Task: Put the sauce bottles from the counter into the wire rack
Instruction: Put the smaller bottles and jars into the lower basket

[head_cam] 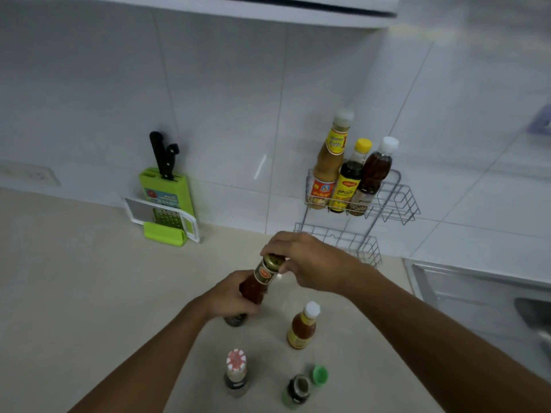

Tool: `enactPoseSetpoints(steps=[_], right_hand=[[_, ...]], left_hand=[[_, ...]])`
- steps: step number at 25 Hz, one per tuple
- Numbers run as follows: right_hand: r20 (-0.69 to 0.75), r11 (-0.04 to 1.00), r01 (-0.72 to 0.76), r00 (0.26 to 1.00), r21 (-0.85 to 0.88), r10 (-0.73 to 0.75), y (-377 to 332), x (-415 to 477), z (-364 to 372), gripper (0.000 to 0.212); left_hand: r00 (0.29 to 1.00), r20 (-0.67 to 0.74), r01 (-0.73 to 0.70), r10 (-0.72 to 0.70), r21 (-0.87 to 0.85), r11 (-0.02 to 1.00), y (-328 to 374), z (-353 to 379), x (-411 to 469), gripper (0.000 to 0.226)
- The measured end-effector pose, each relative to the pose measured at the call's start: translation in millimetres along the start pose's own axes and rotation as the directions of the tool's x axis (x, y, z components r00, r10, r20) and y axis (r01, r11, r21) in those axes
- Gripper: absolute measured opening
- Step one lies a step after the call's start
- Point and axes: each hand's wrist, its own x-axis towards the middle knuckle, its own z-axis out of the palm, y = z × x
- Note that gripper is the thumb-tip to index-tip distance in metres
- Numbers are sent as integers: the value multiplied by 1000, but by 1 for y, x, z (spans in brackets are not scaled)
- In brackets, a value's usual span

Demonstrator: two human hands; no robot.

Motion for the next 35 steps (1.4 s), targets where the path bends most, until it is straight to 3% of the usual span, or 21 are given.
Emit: enactPoseSetpoints(steps=[2, 5, 7, 9, 10, 12, 14, 16, 18, 20, 21, 24, 26, 28, 29, 30, 31, 32, 33, 35], right_hand=[[-22, 999, -11, 1000, -42, 10, 2, -8, -28, 31], [-180, 966, 68, 977, -251, -116, 0, -17, -47, 29], [-300, 958, 60, 943, -282, -147, 2, -16, -55, 28], [-403, 988, -45, 915, -147, -18, 4, -11, -63, 35], [-427, 991, -117, 901, -63, 79, 4, -9, -66, 38], [-425, 964, -262, 868, 51, 258, 4, -6, -66, 40], [-391, 942, -316, 857, 114, 335, 5, -8, -68, 44], [-356, 947, -235, 885, 219, 302, 6, -16, -72, 45], [-377, 975, -95, 911, 202, 168, 6, -27, -78, 35], [-414, 997, -50, 907, 63, 71, 5, -30, -82, 37], [-421, 995, -96, 902, 17, 95, 4, -29, -83, 43], [-425, 959, -281, 872, -32, 241, 9, -25, -82, 48], [-438, 936, -353, 841, 5, 319, 15, -28, -79, 45], [-441, 920, -374, 810, 119, 386, 22, -33, -76, 46], [-418, 894, -347, 794, 284, 441, 27, -36, -72, 44], [-346, 792, -285, 782, 540, 518, 29, -41, -68, 38], [-223, 598, -216, 789, 772, 573, 31, -48, -63, 32], [-125, 438, -169, 815, 883, 566, 33, -54, -56, 32], [-77, 391, -157, 851, 907, 520, 36, -60, -45, 36], [-50, 476, -191, 892, 858, 448, 41, -69, -20, 37]], left_hand=[[998, 40, -47, 45, 50, 998, 31, -15, -3, 38], [979, 193, -81, 59, 107, 991, 83, -26, -12, 41], [980, 181, -97, 79, 95, 991, 110, -25, -14, 40], [992, -59, -102, 115, 183, 978, 125, -17, -12, 38], [967, -217, -64, 136, 309, 949, 130, -12, -10, 40], [854, -461, 82, 243, 579, 811, 136, 2, -6, 42], [792, -520, 135, 320, 660, 739, 141, 11, -4, 40], [895, -388, 43, 222, 569, 821, 146, 3, -6, 36], [996, -43, -68, 80, 231, 971, 152, -11, -6, 33], [979, 195, -56, 52, 14, 998, 157, -12, -6, 37], [982, 180, -53, 50, 13, 998, 157, -9, -4, 36], [984, -168, -33, 63, 174, 984, 156, 14, 1, 35], [894, -412, 18, 175, 423, 906, 156, 32, 1, 37], [797, -519, 89, 311, 609, 788, 159, 43, 5, 41], [798, -513, 94, 316, 625, 775, 160, 44, 7, 43], [833, -480, 76, 275, 592, 802, 161, 42, 10, 48], [885, -423, 49, 195, 500, 865, 160, 39, 16, 53], [935, -338, 24, 111, 372, 928, 158, 35, 22, 60], [965, -253, -1, 69, 263, 965, 154, 34, 29, 67], [981, -158, -75, 109, 208, 975, 146, 40, 40, 78]])
